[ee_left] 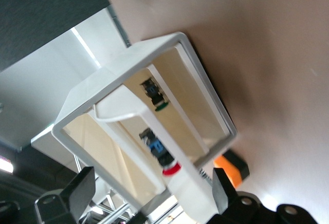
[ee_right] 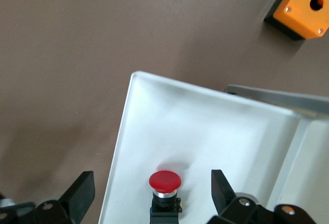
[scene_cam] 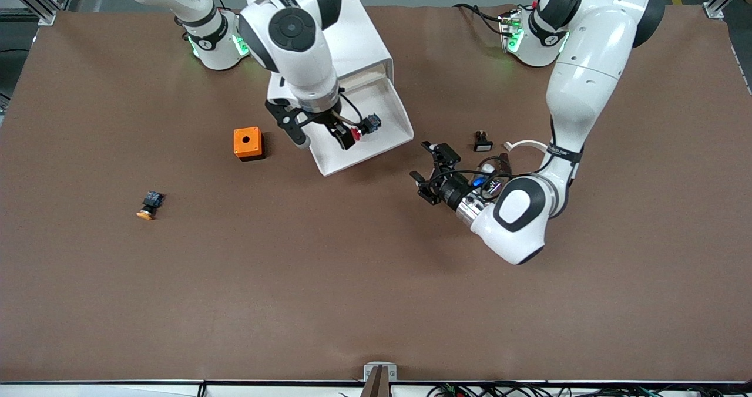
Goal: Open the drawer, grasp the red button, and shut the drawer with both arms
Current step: 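Reach the right gripper into the drawer and grasp the red button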
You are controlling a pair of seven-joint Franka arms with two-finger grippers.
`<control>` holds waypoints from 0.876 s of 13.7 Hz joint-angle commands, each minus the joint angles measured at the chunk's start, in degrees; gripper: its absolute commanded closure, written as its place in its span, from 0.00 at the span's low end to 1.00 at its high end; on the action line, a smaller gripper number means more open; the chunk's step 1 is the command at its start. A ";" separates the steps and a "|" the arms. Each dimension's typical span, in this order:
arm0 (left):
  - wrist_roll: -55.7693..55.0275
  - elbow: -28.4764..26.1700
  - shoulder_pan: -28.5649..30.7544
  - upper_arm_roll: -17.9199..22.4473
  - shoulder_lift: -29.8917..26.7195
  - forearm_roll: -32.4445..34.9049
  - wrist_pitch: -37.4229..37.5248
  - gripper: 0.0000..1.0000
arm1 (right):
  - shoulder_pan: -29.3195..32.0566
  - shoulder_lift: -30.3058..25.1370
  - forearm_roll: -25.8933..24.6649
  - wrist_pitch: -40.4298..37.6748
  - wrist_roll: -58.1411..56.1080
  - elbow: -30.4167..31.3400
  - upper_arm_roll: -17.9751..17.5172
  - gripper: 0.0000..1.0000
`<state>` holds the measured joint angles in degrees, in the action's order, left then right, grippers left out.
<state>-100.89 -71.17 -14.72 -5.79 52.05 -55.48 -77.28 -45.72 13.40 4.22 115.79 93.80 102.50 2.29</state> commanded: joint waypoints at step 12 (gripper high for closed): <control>52.89 1.12 0.40 0.43 -13.38 27.25 -15.86 0.00 | -8.94 7.51 -2.46 2.95 11.32 -2.66 0.88 0.00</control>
<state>-51.53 -68.74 -14.08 -5.66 40.75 -32.08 -89.41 -53.68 19.83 2.82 119.04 103.30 101.57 2.54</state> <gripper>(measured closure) 0.000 0.000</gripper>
